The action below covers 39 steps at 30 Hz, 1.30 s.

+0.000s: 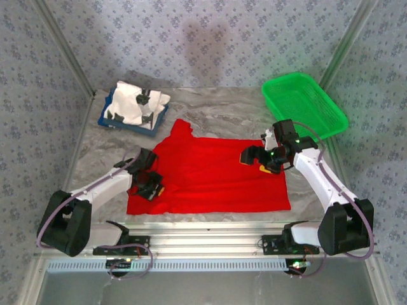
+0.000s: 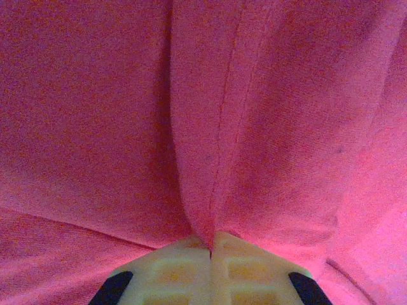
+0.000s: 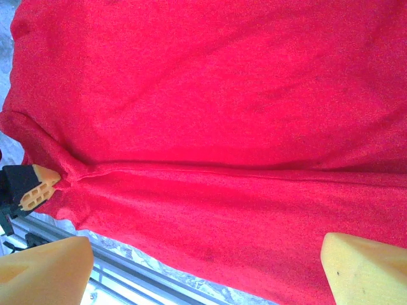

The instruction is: Fold and stack the t-shirts

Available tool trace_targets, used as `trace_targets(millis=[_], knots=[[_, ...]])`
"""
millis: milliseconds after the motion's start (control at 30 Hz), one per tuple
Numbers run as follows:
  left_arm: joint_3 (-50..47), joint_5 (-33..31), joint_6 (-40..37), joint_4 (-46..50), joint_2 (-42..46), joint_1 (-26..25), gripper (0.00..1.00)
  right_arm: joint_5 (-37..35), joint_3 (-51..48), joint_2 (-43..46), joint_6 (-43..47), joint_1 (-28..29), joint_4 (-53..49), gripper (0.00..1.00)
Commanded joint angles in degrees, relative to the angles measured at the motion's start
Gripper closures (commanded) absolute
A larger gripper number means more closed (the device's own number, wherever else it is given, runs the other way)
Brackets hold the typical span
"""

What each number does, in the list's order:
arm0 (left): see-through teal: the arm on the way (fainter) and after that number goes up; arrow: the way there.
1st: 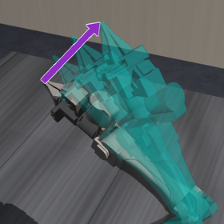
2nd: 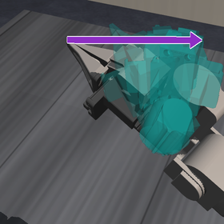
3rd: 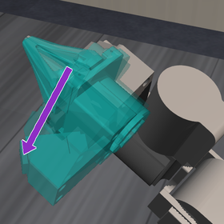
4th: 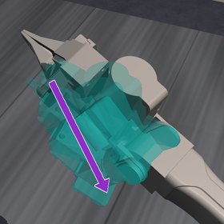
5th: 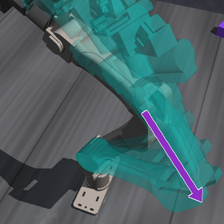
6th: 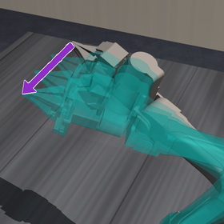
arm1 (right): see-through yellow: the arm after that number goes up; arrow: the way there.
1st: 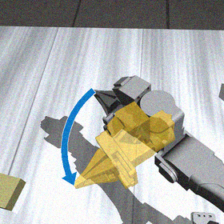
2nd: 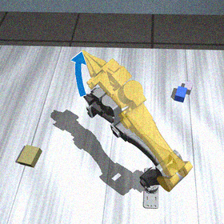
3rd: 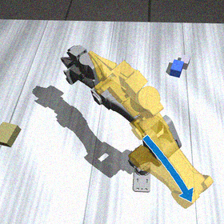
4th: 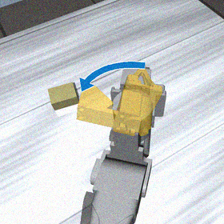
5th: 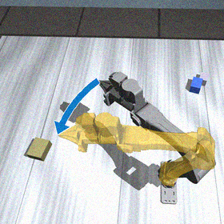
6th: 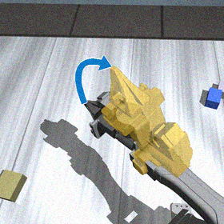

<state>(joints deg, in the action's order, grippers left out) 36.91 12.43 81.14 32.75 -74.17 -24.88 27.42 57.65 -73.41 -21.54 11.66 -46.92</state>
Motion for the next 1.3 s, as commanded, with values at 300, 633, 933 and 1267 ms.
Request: trace_targets(millis=[300,633,933,1267], knots=[[14.26,-0.3,-13.35,4.19,-10.77,0.19,1.0,-0.97,1.29,0.45,0.02,0.29,-0.51,0.05],[21.98,-1.66,-20.87,7.49,-19.29,0.56,1.0,-0.72,0.11,0.46,-0.4,0.29,0.03,0.04],[30.16,-2.16,-27.76,10.95,-24.52,0.29,1.0,-0.7,-0.08,0.41,-0.39,0.29,-0.02,0.03],[36.4,-3.03,-33.17,13.91,-30.62,-0.33,1.0,0.06,-1.52,0.03,-0.98,0.29,1.12,0.02]])
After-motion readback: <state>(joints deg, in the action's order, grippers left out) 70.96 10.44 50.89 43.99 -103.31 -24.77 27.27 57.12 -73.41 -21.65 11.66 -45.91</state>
